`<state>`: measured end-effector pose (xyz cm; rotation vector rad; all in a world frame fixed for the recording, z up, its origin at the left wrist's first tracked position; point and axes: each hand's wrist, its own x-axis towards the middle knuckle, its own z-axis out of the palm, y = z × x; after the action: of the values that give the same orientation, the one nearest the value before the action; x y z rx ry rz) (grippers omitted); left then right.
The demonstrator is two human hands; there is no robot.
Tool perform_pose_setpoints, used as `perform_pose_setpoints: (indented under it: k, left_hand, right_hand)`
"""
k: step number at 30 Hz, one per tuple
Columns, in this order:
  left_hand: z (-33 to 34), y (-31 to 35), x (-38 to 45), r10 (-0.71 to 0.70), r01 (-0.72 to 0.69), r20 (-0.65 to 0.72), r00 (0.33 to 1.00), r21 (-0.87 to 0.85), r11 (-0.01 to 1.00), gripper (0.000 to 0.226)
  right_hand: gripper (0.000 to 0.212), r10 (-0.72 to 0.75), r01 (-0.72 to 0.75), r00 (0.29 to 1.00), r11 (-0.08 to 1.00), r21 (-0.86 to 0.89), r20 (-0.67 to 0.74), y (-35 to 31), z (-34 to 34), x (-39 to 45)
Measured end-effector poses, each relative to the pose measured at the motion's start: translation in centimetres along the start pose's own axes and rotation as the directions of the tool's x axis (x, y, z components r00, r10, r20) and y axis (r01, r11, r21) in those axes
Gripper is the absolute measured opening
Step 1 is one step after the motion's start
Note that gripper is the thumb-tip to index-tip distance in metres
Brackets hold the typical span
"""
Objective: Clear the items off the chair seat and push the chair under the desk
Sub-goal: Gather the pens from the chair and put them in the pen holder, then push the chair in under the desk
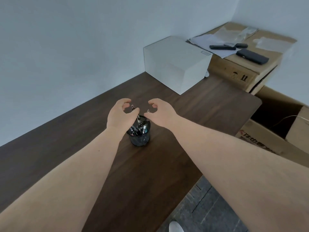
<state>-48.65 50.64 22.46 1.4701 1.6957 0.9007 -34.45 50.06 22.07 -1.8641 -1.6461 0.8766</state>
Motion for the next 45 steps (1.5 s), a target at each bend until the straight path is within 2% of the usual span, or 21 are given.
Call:
perform_pose_setpoints:
  k: [8, 14, 17, 20, 26, 33, 38, 45]
  left_hand:
    - [0.6, 1.8, -7.9, 0.105, -0.136, 0.203, 0.973, 0.144, 0.98, 0.048]
    - [5.4, 2.7, -15.9, 0.154, -0.282, 0.423, 0.893, 0.261, 0.923, 0.054]
    - [8.0, 3.3, -20.0, 0.125, -0.345, 0.527, 0.84, 0.341, 0.875, 0.061]
    - [11.1, 3.5, -25.0, 0.06, -0.425, 0.617, 0.784, 0.464, 0.777, 0.068]
    - [18.4, 2.7, -38.0, -0.054, -0.487, 0.707, 0.705, 0.538, 0.689, 0.075]
    - [26.0, 2.8, -52.6, -0.081, -0.625, 0.798, 0.598, 0.527, 0.576, 0.076]
    - [28.9, 3.0, -59.5, -0.081, -0.72, 0.855, 0.513, 0.479, 0.503, 0.079]
    - [30.7, 3.0, -69.3, -0.055, -0.853, 0.935, 0.351, 0.343, 0.392, 0.085]
  right_hand:
    - [0.061, 0.086, -0.086, 0.994, 0.996, -0.006, -0.066, 2.6, -3.0, -10.8]
    - [0.067, 0.21, -0.215, 0.976, 0.971, -0.104, -0.056, 9.3, -5.9, -19.7]
    - [0.072, 0.262, -0.262, 0.965, 0.956, -0.135, -0.018, 13.2, -7.4, -24.5]
    - [0.074, 0.289, -0.284, 0.957, 0.941, -0.183, 0.004, 17.7, -8.8, -30.0]
    - [0.071, 0.399, -0.344, 0.916, 0.833, -0.433, 0.041, 28.0, -12.1, -43.7]
    - [0.071, 0.513, -0.422, 0.858, 0.73, -0.537, 0.022, 37.6, -15.4, -58.1]
    - [0.069, 0.541, -0.47, 0.841, 0.713, -0.52, -0.019, 39.9, -16.2, -65.5]
    - [0.068, 0.555, -0.544, 0.821, 0.694, -0.472, -0.131, 40.9, -16.9, -76.2]
